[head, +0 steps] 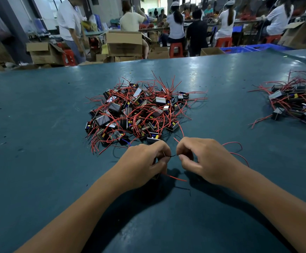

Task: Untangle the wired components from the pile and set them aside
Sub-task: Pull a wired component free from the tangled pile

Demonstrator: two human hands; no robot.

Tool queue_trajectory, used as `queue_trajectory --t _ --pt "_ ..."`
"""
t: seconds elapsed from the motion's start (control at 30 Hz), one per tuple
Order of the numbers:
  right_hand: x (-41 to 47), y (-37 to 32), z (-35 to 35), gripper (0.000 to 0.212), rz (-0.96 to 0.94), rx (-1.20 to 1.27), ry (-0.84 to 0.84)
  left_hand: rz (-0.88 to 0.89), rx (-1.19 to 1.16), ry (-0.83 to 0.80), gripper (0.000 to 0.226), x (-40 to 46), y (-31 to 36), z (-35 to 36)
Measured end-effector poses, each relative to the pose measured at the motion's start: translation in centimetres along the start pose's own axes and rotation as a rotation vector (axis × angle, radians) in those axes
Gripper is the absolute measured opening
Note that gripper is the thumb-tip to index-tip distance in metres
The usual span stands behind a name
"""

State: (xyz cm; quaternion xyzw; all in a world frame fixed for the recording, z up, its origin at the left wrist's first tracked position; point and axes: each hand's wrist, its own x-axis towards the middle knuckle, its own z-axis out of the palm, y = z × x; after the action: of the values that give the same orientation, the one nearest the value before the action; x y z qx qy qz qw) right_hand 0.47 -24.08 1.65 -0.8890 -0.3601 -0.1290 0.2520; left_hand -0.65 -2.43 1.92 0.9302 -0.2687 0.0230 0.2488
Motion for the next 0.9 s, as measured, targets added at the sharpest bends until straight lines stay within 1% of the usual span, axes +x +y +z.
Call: queue_trajectory --t 0.23,0.53,0.63,0.73,0.9 --pt "0.10 -0.31 -0.36 0.008 -0.061 -0.110 -0.021 0.060 0.069 -0.047 0.005 -0.04 -0.10 -0.22" --pt "0.22 -0.44 -0.85 0.006 -0.075 -0.091 -0.060 0.068 0.012 -0.059 0.004 -0.09 -0.48 -0.47" --pt "0.16 -0.19 -0.96 0.002 -0.022 0.030 -0.093 0.082 0.018 -0.045 0.005 -0.17 -0.51 -0.54" --pt "0.01 0.06 -0.99 0.009 0.036 0.184 -0.126 0.086 0.032 -0.046 0.006 -0.16 -0.54 -0.58" --pt "0.07 -0.08 -1.03 0.014 0.056 0.250 -0.121 0.090 -0.009 -0.038 0.006 -0.16 -0.68 -0.53"
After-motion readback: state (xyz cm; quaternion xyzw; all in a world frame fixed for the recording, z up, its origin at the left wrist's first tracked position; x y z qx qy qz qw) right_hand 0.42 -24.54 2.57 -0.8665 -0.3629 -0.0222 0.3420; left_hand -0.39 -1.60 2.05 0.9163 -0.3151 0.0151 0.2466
